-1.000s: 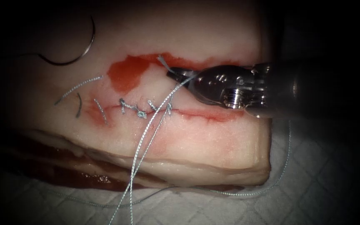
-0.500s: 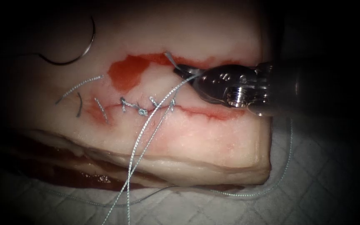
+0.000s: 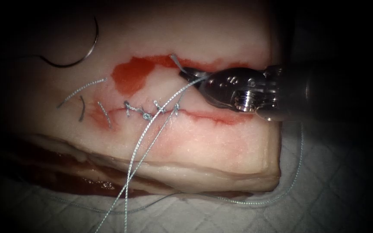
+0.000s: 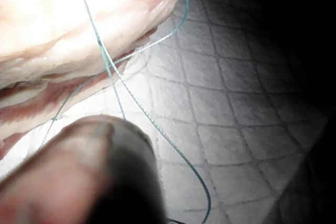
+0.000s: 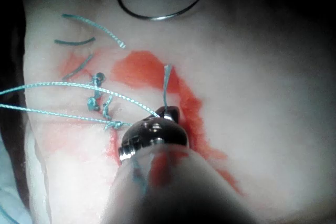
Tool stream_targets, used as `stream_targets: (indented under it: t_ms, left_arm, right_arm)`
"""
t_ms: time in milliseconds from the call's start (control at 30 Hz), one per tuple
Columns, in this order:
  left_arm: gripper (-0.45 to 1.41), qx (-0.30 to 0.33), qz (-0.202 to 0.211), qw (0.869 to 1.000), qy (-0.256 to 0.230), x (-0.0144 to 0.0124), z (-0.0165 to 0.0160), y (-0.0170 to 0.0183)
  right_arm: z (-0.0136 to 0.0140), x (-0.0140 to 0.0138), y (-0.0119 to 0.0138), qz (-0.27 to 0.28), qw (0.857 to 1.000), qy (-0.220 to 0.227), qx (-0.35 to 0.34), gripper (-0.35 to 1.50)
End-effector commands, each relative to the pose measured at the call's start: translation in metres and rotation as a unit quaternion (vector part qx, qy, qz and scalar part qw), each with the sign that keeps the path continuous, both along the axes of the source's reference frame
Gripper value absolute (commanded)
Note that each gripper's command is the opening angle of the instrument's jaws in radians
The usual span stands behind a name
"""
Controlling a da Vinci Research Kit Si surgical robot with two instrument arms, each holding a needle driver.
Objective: Wound Closure
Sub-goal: Tighten the knot by pulling up with the right gripper and down with the left gripper, then loop the thread counterclockwise around the right tool once using the left tool
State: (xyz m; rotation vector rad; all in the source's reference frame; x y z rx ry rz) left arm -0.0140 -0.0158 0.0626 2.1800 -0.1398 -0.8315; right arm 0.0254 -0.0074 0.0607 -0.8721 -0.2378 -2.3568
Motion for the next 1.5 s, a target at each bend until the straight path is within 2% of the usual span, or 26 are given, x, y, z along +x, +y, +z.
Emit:
stream_targets:
  t_ms: [33, 700, 733, 767, 800, 867, 900, 933, 1033, 1133, 1167, 1300, 1333, 1400, 1433, 1500]
  left_arm:
    - [-0.45, 0.001, -0.001, 1.0, 0.001, -0.0005, 0.0005, -0.0004]
    - [-0.45, 0.013, -0.001, 1.0, 0.016, -0.0009, 0.0007, -0.0004]
    - [-0.45, -0.008, 0.016, 1.0, -0.007, -0.0011, 0.0003, 0.0002]
    - [-0.45, -0.029, 0.013, 0.999, -0.038, -0.0013, 0.0, 0.0009]
    - [-0.45, -0.036, 0.002, 0.998, -0.046, -0.0014, -0.0002, 0.0017]
    - [-0.45, -0.063, -0.04, 0.996, -0.055, -0.0018, -0.0008, 0.0036]
    - [-0.45, -0.089, -0.079, 0.992, -0.051, -0.0019, -0.0015, 0.0061]
    - [-0.45, -0.111, -0.103, 0.987, -0.048, -0.0019, -0.0017, 0.0075]
    - [-0.45, -0.161, -0.152, 0.975, -0.02, -0.0017, -0.0017, 0.0107]
    - [-0.45, -0.224, -0.224, 0.948, -0.003, -0.0017, -0.0013, 0.0142]
    - [-0.45, -0.262, -0.278, 0.924, 0.011, -0.002, -0.0009, 0.0168]
    - [-0.45, -0.325, -0.355, 0.876, 0.026, -0.0028, -0.0006, 0.021]
    - [-0.45, -0.361, -0.39, 0.847, 0.025, -0.0031, -0.001, 0.0228]
    - [-0.45, -0.402, -0.423, 0.812, 0.021, -0.0031, -0.0017, 0.0248]
    - [-0.45, -0.438, -0.445, 0.78, 0.029, -0.0031, -0.0023, 0.0264]
    - [-0.45, -0.446, -0.461, 0.765, 0.056, -0.0032, -0.0028, 0.028]
  right_arm:
    - [0.0003, 0.0008, 0.0006, 0.002, 1.0, 0.001, -0.002, -0.35]
    - [0.0005, 0.0002, 0.0011, 0.006, 1.0, -0.002, -0.003, -0.35]
    - [0.0003, 0.0004, 0.0008, 0.005, 1.0, -0.002, -0.001, -0.35]
    - [0.0002, 0.0006, 0.0005, 0.007, 1.0, 0.007, -0.006, -0.08]
    - [0.0002, 0.0008, 0.0001, 0.007, 1.0, 0.016, -0.014, 0.1]
    - [-0.0002, 0.0012, -0.0007, -0.002, 0.999, 0.047, -0.016, 0.67]
    - [-0.0007, 0.0014, -0.0013, -0.019, 0.998, 0.068, -0.004, 1.01]
    - [-0.001, 0.0014, -0.0015, -0.024, 0.997, 0.075, -0.001, 1.11]
    - [-0.0021, 0.0012, -0.0021, -0.039, 0.996, 0.077, -0.006, 1.21]
    - [-0.0033, 0.0006, -0.0024, -0.049, 0.996, 0.081, -0.002, 1.28]
    - [-0.0041, 0.0002, -0.0026, -0.052, 0.995, 0.084, 0.003, 1.3]
    - [-0.0055, 0.0002, -0.0032, -0.059, 0.994, 0.086, 0.007, 1.25]
    - [-0.0061, 0.0004, -0.0034, -0.061, 0.994, 0.088, 0.01, 1.28]
    - [-0.0065, 0.0005, -0.0037, -0.062, 0.994, 0.089, 0.012, 1.28]
    - [-0.007, 0.0007, -0.004, -0.063, 0.994, 0.091, 0.014, 1.3]
    - [-0.0075, 0.0009, -0.0041, -0.062, 0.994, 0.092, 0.016, 1.28]
